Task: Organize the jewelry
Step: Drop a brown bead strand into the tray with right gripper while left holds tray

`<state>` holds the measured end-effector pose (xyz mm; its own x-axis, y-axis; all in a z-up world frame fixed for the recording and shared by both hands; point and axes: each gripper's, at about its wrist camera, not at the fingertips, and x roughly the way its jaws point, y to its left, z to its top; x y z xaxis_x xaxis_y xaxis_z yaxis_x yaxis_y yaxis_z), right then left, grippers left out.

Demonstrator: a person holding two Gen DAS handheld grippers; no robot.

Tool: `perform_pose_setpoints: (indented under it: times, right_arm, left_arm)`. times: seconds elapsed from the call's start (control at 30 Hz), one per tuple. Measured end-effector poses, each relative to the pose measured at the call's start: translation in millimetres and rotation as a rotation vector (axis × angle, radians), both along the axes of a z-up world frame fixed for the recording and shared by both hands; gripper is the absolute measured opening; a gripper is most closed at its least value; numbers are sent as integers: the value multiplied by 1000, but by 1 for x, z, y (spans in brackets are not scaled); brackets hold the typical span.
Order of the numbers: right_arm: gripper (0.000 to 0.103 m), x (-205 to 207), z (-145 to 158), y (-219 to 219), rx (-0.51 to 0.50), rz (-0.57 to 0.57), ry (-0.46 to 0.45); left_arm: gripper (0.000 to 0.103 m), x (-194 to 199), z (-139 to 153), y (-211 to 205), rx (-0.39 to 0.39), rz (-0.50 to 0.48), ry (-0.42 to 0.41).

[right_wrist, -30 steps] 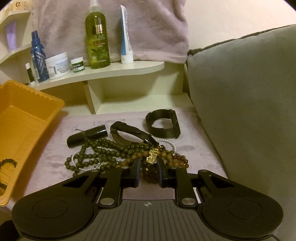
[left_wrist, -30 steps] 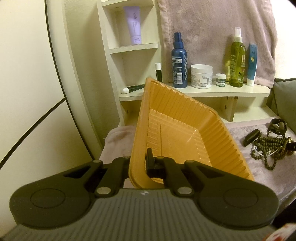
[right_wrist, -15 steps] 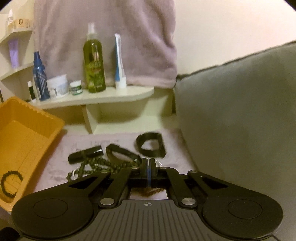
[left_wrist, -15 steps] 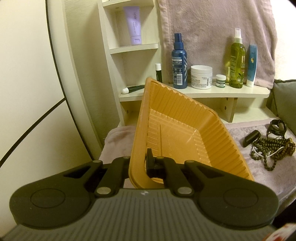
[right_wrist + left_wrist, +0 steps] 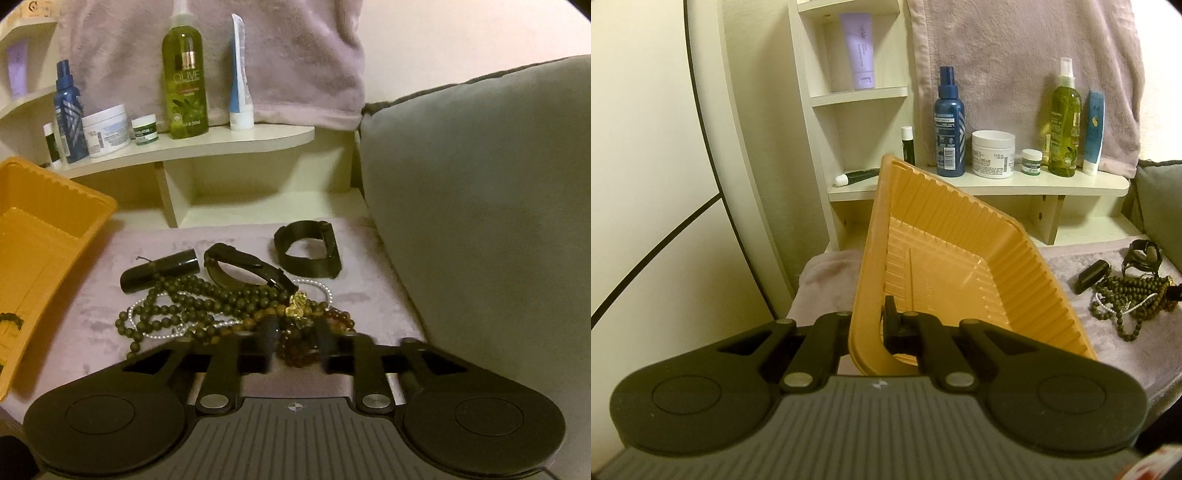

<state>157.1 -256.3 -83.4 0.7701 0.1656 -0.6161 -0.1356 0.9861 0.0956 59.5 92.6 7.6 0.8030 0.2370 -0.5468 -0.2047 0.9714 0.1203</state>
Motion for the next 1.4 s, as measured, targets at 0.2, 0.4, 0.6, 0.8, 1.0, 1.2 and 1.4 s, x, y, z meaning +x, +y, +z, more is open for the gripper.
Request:
perform_pose_setpoints:
  times: [0.2,0.4,0.6,0.8,1.0,1.2,1.4]
  right_arm:
    - [35,5,-2,4,-15,2,-18]
    - [31,8,-4,8,-56,11,-30]
    - [16,8,-4,6,-93,2,-23]
    - [16,14,-11,12,-144,9,-22]
    - [10,2,-2,8,-116,-8,-48]
    - [10,-18,23,-1,-86,-37,-119]
    - [10,-29,62,1,-50,-11,-213]
  left_arm:
    - [4,-1,-1,0,2,3,1]
    - [4,0,-1,0,3,4,2]
    - [4,0,-1,0,3,3,2]
    - [4,0,-1,0,4,3,3]
    - [4,0,-1,0,4,3,3]
    - [4,0,-1,0,3,4,2]
    - [4,0,-1,0,2,4,2]
